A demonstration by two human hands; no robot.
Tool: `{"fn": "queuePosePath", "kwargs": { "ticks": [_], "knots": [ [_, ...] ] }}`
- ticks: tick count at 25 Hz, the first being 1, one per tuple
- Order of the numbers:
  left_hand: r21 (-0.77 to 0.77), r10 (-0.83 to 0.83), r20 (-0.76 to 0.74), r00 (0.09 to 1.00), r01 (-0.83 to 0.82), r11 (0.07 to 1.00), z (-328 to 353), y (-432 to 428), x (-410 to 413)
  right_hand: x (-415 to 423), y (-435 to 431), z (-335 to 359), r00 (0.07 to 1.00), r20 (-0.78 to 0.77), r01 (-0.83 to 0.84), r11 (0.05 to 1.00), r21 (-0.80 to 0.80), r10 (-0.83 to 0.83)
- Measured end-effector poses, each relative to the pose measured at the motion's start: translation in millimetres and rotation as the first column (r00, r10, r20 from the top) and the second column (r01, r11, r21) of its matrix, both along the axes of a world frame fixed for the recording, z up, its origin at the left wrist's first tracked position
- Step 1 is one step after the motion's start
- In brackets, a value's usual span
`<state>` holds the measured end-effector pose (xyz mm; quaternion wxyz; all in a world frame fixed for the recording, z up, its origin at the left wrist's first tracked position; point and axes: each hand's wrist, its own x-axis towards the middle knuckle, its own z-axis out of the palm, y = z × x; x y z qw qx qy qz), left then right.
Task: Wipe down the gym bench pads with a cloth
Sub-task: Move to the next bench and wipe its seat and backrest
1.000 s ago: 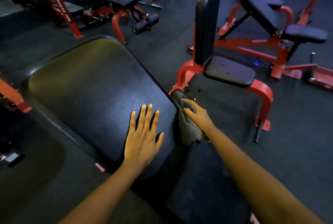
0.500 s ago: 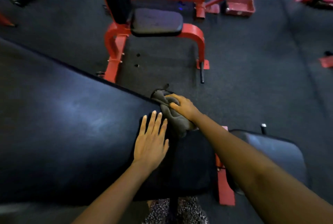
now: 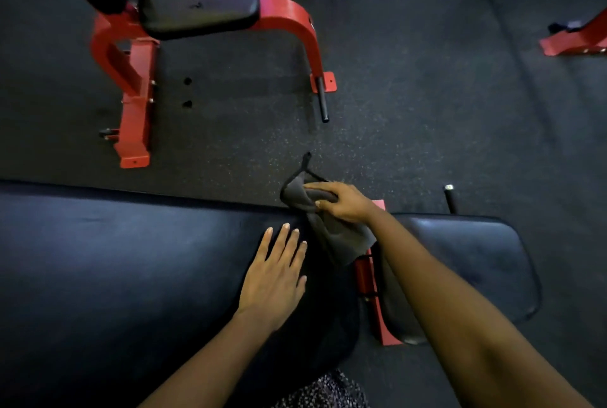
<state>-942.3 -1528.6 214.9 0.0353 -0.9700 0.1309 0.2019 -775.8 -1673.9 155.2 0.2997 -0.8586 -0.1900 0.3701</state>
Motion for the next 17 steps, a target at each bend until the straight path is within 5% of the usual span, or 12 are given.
{"fn": "queuePosePath", "kwargs": {
  "ticks": [3,5,10,14,17],
  "knots": [
    [0.027,-0.015,0.017,1.0,0.015,1.0,-15,-8,-2,-21,25,-15,0.992,0.126,-0.006,0.999,-0.036,0.01],
    [0.07,-0.017,-0.011,1.0,0.017,0.997,-21,-7,-1,-26,23,-35,0.981,0.126,0.145,0.989,0.006,-0.145],
    [0.047,-0.064,0.017,0.998,0.063,0.997,-35,-4,-3,-13,-17,-86,0.927,-0.08,0.368,0.93,0.014,-0.366],
    [0.091,-0.063,0.055,0.996,0.058,0.994,-37,-4,-5,-52,-51,-103,0.755,-0.264,0.629,0.776,0.032,-0.601],
    [0.114,-0.08,0.098,0.992,0.068,0.991,-41,-3,-6,-85,-59,-94,0.679,-0.256,0.716,0.698,0.024,-0.688]
  ]
}}
